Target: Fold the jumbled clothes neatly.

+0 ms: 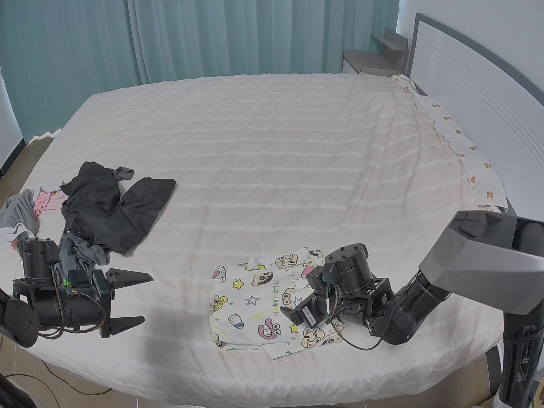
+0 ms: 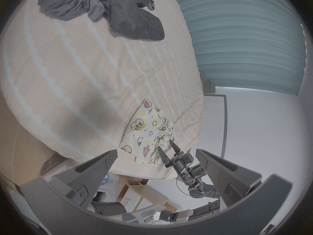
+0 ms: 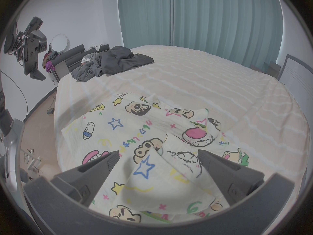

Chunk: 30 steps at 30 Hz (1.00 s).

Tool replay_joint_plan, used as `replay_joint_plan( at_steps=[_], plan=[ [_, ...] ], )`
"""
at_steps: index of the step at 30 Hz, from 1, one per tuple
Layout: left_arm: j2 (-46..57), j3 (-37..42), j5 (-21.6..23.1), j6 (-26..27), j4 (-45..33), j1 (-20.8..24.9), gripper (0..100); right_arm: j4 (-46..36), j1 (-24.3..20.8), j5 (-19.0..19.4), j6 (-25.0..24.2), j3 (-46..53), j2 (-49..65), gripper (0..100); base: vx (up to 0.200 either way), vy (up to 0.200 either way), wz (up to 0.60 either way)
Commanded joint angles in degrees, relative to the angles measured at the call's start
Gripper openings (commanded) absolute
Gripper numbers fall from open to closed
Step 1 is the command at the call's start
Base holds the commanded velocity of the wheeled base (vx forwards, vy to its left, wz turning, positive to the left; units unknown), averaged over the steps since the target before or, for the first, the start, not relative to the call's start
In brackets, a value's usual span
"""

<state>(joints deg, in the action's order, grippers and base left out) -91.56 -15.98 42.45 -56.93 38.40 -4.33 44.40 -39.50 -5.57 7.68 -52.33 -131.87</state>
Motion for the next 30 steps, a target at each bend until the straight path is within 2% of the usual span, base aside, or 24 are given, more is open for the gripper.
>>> replay_joint_plan(
  at_steps=[1,6,7,14,21,22,26,30],
  plan=[
    [-0.72,-0.01,0.00,-0.02,0.01,-0.07,100,-0.01,0.39,0.12,0.14,-0.58,-1.73,100,0.000,0.000,0.00],
    [-0.81,-0.01,0.00,-0.02,0.01,-0.07,100,-0.01,0.65,0.12,0.41,-1.02,-2.87,100,0.000,0.000,0.00],
    [-0.81,-0.01,0.00,-0.02,0.01,-0.07,100,-0.01,0.65,0.12,0.41,-1.02,-2.87,0,0.000,0.000,0.00],
    [-1.60,-0.10,0.00,-0.02,0.10,-0.15,100,1.22,1.09,-0.41,-0.30,1.01,-0.59,0,0.000,0.000,0.00],
    [-1.60,-0.01,0.00,-0.02,0.10,-0.15,100,5.96,1.35,-0.49,-0.39,6.37,2.31,0,0.000,0.000,0.00],
    [-1.69,-0.01,0.00,-0.02,0.10,-0.15,100,9.13,1.70,-0.41,-0.39,8.92,3.46,0,0.000,0.000,0.00],
    [-1.69,-0.01,0.00,-0.02,0.10,-0.15,100,13.43,2.14,-0.41,-0.39,13.22,4.60,0,0.000,0.000,0.00],
    [-1.69,-0.01,0.00,-0.02,0.10,-0.15,100,22.49,3.29,0.21,-1.79,22.63,5.57,0,0.000,0.000,0.00]
  ],
)
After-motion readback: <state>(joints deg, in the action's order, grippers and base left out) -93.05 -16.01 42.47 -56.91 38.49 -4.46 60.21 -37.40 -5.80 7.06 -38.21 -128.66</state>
